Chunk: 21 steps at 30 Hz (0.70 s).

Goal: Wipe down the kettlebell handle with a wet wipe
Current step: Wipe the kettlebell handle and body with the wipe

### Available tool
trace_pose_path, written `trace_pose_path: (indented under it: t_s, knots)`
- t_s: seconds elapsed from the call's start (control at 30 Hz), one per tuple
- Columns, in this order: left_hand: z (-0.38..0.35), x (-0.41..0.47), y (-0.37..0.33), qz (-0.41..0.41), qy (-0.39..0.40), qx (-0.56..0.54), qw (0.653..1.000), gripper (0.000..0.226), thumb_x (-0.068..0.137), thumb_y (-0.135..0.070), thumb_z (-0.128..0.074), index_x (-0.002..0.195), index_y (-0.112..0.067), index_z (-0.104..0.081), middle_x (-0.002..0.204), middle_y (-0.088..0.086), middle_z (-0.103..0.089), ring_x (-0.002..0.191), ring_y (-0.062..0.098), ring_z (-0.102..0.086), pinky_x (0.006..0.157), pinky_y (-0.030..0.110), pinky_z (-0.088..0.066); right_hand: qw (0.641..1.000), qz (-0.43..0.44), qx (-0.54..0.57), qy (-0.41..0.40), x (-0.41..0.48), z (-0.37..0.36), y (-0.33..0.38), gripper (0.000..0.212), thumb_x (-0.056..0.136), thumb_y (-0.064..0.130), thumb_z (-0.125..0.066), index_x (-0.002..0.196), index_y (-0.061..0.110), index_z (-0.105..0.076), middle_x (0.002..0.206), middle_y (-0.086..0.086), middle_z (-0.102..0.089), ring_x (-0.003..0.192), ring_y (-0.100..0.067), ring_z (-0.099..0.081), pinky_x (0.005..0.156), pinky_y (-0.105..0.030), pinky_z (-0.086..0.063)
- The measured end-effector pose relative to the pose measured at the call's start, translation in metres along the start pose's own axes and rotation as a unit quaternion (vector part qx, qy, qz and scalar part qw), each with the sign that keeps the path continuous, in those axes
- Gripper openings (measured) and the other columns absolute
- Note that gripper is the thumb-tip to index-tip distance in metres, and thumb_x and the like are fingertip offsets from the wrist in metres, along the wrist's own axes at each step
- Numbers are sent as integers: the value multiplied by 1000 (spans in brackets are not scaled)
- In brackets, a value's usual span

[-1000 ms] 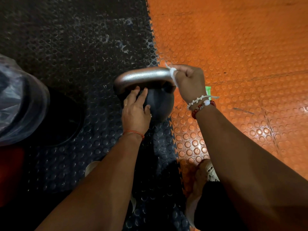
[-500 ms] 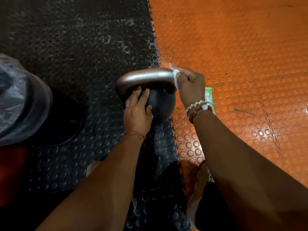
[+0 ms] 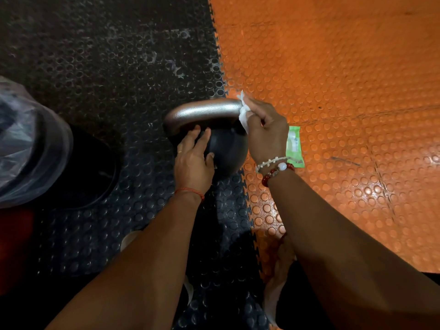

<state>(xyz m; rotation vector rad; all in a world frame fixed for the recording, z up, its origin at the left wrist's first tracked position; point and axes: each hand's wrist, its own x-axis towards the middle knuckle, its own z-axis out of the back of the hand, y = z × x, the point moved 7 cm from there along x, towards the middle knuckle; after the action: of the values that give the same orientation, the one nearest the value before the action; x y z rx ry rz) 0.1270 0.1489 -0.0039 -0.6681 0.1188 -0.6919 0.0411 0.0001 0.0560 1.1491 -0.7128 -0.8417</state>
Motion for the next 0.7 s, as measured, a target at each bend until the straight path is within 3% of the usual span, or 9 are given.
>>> trace_pose_path:
  t_s: [0.13, 0.3, 0.37, 0.43, 0.53, 0.63, 0.7]
  knots:
    - [3, -5, 3, 13, -23, -10, 1000, 53, 84, -3, -67, 135, -11, -56, 140, 14, -49, 128, 32, -45, 109, 31, -34, 997, -69, 11, -18, 11, 3, -13, 31, 85, 9, -52, 107, 18, -72, 101, -2, -70, 91, -10, -58, 91, -33, -49]
    - [7, -16, 18, 117, -93, -119, 982, 43, 79, -3, -72, 121, -8, -63, 118, 10, -51, 111, 25, -54, 103, 29, -42, 1000, -4, 3, -25, -2, -3, 3, 34, 83, 1, -50, 108, 10, -71, 113, 1, -67, 112, -8, -59, 102, -24, -44]
    - [12, -17, 28, 204, -146, -200, 947, 36, 79, -8, -74, 112, -8, -61, 111, 5, -52, 101, 19, -57, 95, 33, -49, 998, -43, 16, -37, 3, -1, -6, 31, 86, 4, -51, 107, 14, -72, 113, 1, -68, 110, -7, -60, 99, -27, -46]
    - [13, -16, 39, 295, -191, -296, 888, 39, 79, -10, -76, 112, -8, -57, 111, 10, -57, 98, 19, -61, 91, 32, -53, 997, -69, 7, -43, 9, 1, -10, 29, 86, 8, -53, 106, 18, -73, 111, 2, -70, 108, -7, -61, 98, -32, -48]
    - [13, -13, 45, 362, -213, -366, 831, 53, 79, -12, -78, 123, -7, -50, 117, 16, -57, 94, 19, -64, 79, 12, -52, 999, -11, -12, -42, 0, -2, 2, 33, 83, 3, -50, 107, 12, -72, 114, -1, -68, 111, -9, -60, 101, -30, -46]
    - [15, -6, 52, 371, -197, -333, 844, 56, 80, -17, -78, 129, -10, -52, 119, 9, -56, 85, 5, -56, 69, -2, -43, 999, -7, -10, -50, -5, 1, 0, 33, 83, 3, -50, 106, 11, -72, 113, -2, -68, 108, -8, -60, 99, -30, -47]
    - [15, 0, 59, 362, -171, -307, 864, 44, 80, -22, -77, 121, -16, -61, 118, 5, -61, 92, 10, -61, 76, 2, -46, 998, -52, -11, -39, 7, 2, -4, 30, 84, 9, -52, 105, 17, -73, 109, 0, -70, 106, -10, -62, 97, -32, -49]
